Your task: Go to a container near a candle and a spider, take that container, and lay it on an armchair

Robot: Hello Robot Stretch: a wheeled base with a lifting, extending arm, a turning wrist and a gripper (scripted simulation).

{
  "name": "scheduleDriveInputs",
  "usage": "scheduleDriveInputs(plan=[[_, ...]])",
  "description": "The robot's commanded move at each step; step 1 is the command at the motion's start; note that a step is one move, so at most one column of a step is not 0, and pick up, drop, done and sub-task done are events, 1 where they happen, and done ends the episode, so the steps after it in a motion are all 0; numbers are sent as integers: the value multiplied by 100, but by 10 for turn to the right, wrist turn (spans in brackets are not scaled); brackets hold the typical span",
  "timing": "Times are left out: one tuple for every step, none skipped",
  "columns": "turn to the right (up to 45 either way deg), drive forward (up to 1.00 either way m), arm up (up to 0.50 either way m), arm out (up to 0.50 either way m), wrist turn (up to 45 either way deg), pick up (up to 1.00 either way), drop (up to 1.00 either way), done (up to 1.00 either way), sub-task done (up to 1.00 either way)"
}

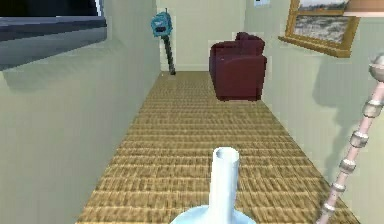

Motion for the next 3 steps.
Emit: scheduleDriveInputs(plan=[[0, 5, 0, 0, 0, 0, 0, 0, 0], [-450, 0, 0, 0, 0, 0, 0, 0, 0], [-420, 0, 0, 0, 0, 0, 0, 0, 0]])
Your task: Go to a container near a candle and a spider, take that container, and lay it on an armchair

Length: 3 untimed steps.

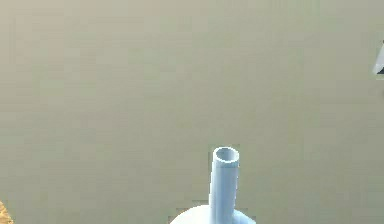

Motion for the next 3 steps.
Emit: scheduleDriveInputs(plan=[[450, 0, 0, 0, 0, 0, 0, 0, 0], [240, 0, 0, 0, 0, 0, 0, 0, 0], [0, 0, 0, 36, 0, 0, 0, 0, 0]])
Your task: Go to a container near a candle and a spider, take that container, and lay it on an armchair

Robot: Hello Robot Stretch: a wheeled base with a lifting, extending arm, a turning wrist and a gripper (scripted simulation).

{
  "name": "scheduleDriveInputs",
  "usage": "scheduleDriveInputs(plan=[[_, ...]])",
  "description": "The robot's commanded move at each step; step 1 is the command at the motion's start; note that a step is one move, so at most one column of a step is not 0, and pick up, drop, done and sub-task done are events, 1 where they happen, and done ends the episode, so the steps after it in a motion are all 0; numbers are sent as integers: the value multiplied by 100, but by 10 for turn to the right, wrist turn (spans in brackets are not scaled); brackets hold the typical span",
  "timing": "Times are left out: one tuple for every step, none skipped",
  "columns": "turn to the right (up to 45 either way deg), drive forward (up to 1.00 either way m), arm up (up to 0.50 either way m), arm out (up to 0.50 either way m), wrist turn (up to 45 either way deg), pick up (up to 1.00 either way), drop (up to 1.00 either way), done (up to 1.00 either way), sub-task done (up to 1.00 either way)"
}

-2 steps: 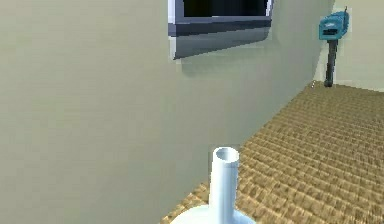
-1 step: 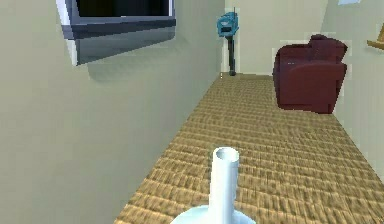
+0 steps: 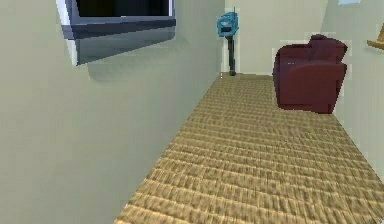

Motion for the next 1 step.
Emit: scheduleDriveInputs(plan=[[0, 0, 0, 0, 450, 0, 0, 0, 0]])
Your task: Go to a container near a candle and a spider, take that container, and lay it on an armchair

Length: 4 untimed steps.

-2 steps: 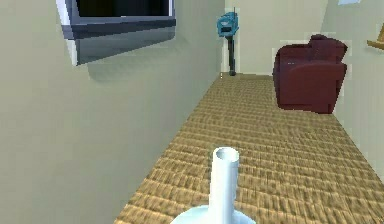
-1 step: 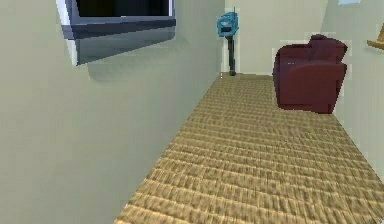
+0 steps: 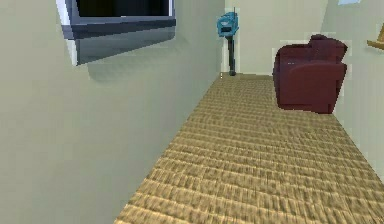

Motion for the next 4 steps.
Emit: scheduleDriveInputs(plan=[[0, 0, 0, 0, 450, 0, 0, 0, 0], [0, 0, 0, 0, 450, 0, 0, 0, 0], [0, 0, 0, 0, 390, 0, 0, 0, 0], [0, 0, -46, 0, 0, 0, 0, 0, 0]])
